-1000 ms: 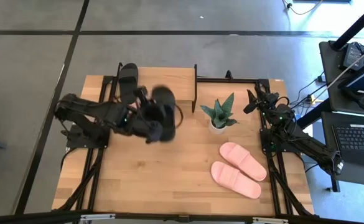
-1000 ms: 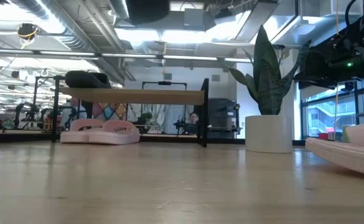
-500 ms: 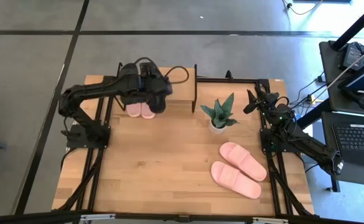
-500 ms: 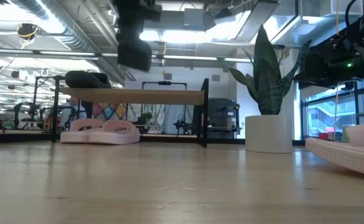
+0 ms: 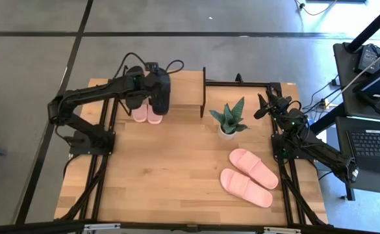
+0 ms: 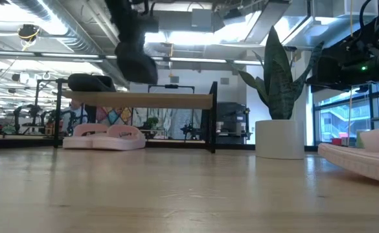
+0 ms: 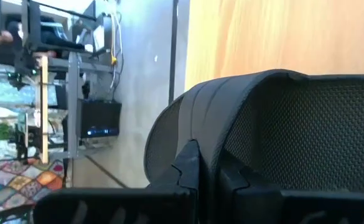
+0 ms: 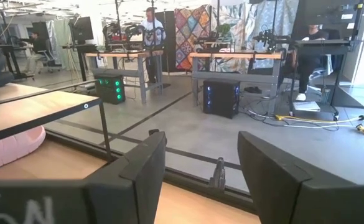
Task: Pick and place slides into the shelf
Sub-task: Put the black slipper on the shelf
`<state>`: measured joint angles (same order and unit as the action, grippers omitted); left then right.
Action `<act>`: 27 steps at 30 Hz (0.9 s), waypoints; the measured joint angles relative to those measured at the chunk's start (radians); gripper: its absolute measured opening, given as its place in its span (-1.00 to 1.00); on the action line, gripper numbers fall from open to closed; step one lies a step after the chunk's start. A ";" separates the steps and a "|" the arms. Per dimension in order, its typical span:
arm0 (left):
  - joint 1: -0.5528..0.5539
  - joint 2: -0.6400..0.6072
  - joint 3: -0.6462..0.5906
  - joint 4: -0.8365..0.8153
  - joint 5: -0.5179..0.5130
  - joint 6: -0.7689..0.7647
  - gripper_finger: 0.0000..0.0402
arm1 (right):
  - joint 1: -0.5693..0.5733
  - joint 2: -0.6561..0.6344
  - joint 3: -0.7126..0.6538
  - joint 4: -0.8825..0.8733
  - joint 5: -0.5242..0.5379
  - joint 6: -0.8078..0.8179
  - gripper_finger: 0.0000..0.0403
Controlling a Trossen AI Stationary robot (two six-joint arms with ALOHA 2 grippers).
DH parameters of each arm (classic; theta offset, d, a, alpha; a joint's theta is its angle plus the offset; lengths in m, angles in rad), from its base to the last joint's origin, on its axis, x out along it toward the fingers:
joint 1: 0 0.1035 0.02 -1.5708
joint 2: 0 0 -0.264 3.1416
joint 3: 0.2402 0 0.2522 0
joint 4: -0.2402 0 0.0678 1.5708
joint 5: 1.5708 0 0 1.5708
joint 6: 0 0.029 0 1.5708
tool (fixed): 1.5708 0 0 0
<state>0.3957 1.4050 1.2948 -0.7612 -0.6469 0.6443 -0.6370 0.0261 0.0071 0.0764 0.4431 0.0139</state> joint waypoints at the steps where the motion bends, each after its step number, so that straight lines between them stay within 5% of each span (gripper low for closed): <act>1: 0.007 -0.001 -0.016 0.004 -0.005 0.014 -0.99 | 0.000 0.000 0.000 0.000 0.000 0.000 -0.01; 14: 0.095 0.000 -0.152 0.160 0.013 0.132 -0.99 | 0.000 0.000 0.000 0.000 0.000 0.008 -0.01; 27: 0.164 -0.014 -0.160 0.233 0.089 0.255 -0.99 | 0.000 0.000 0.000 0.000 0.002 0.009 -0.01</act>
<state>0.5595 1.3910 1.1351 -0.5278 -0.5576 0.8995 -0.6369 0.0261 0.0071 0.0765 0.4451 0.0231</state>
